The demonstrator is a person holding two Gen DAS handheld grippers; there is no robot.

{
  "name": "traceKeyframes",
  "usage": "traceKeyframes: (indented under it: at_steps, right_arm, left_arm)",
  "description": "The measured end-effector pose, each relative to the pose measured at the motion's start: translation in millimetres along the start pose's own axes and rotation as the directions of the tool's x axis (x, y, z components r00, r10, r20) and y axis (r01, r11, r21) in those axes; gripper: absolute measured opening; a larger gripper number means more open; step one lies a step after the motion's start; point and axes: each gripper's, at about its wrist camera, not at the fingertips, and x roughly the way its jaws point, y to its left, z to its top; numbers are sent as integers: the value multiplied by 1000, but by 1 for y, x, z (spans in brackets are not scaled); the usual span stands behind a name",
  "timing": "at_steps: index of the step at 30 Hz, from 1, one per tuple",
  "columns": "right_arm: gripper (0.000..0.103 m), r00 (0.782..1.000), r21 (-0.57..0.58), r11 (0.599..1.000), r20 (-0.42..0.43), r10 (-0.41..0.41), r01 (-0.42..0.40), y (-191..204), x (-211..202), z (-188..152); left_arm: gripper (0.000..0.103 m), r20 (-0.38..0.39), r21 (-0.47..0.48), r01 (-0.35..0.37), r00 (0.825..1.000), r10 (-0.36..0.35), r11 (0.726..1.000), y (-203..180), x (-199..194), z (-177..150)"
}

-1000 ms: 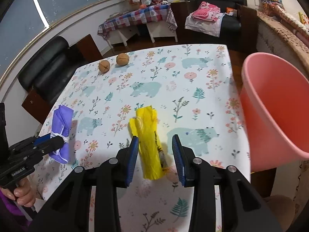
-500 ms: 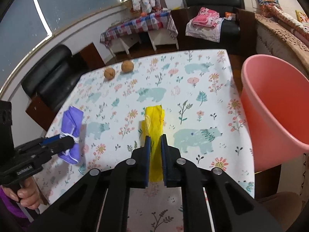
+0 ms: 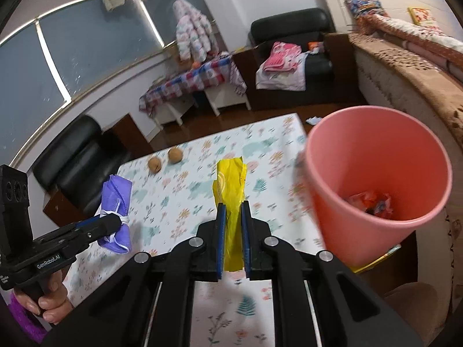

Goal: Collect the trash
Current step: 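Carry the purple bag and yellow bag over the pink bucket, then open the left tool to drop the purple bag while the right tool drops the yellow bag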

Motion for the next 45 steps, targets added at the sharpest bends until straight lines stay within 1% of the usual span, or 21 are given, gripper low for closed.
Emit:
traceKeyframes:
  at_steps: [9, 13, 18, 23, 28, 36, 44, 45]
  right_arm:
    - [11, 993, 90, 993, 84, -82, 74, -47, -30, 10]
    - [11, 985, 120, 986, 115, -126, 112, -66, -38, 14]
    - [11, 975, 166, 975, 143, -171, 146, -93, -46, 19]
    - [11, 969, 206, 964, 145, -200, 168, -117, -46, 21]
    - [11, 966, 232, 956, 137, -218, 182, -135, -41, 20]
    - [11, 966, 253, 947, 114, -233, 198, -155, -37, 15]
    - [11, 968, 264, 945, 105, -228, 194, -164, -33, 13]
    - [11, 968, 266, 944, 105, -228, 193, -165, -33, 14]
  left_arm:
    - [28, 25, 66, 60, 998, -62, 996, -52, 21, 31]
    - [28, 14, 84, 95, 995, -97, 992, -76, 38, 44]
    - [28, 2, 120, 111, 994, -112, 987, -105, 60, 55]
    - [28, -28, 152, 112, 994, -109, 982, -133, 89, 61]
    - [28, -63, 176, 119, 992, -109, 977, -153, 114, 62]
    - [29, -124, 211, 112, 988, -87, 971, -173, 153, 54]
    - [30, -145, 230, 115, 986, -83, 966, -191, 168, 48]
    - [32, -144, 229, 116, 986, -85, 966, -192, 168, 48]
